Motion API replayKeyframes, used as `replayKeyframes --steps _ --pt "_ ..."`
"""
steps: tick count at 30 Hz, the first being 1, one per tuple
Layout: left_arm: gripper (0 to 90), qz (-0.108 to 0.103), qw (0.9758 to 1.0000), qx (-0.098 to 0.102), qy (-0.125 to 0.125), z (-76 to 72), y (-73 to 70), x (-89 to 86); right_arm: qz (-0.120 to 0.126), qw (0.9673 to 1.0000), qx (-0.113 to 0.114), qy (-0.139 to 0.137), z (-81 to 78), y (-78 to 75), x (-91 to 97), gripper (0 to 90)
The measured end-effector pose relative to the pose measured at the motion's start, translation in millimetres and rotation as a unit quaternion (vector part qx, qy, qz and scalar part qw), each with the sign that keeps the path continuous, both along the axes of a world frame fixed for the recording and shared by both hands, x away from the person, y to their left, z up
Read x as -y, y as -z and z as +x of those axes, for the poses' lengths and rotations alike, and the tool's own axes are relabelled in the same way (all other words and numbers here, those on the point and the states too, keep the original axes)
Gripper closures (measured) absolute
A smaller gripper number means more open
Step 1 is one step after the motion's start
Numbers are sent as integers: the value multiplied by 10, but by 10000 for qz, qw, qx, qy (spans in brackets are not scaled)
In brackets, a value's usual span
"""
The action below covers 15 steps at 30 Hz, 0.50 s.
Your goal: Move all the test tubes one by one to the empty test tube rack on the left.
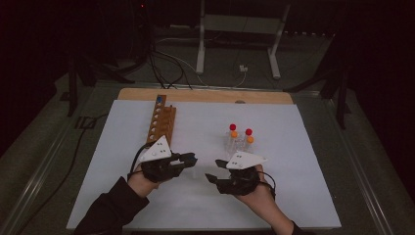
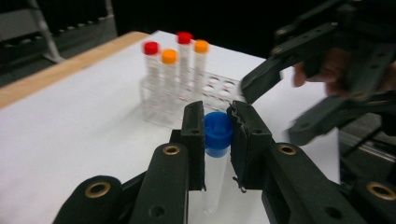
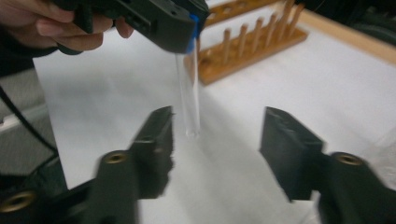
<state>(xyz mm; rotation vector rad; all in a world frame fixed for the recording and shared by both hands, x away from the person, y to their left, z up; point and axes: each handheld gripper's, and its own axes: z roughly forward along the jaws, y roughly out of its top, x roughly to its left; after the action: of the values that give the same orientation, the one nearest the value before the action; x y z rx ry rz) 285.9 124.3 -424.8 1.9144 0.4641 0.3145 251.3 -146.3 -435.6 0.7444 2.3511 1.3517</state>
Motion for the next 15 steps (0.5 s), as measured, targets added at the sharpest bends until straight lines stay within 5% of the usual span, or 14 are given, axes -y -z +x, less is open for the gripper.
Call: replayKeyframes --steps 12,15 --pt "777 98 9982 183 -558 332 -256 -261 550 9979 152 294 -5 -115 193 24" --pt "776 94 9969 232 -739 429 -322 -324 675 9973 132 245 0 -120 226 0"
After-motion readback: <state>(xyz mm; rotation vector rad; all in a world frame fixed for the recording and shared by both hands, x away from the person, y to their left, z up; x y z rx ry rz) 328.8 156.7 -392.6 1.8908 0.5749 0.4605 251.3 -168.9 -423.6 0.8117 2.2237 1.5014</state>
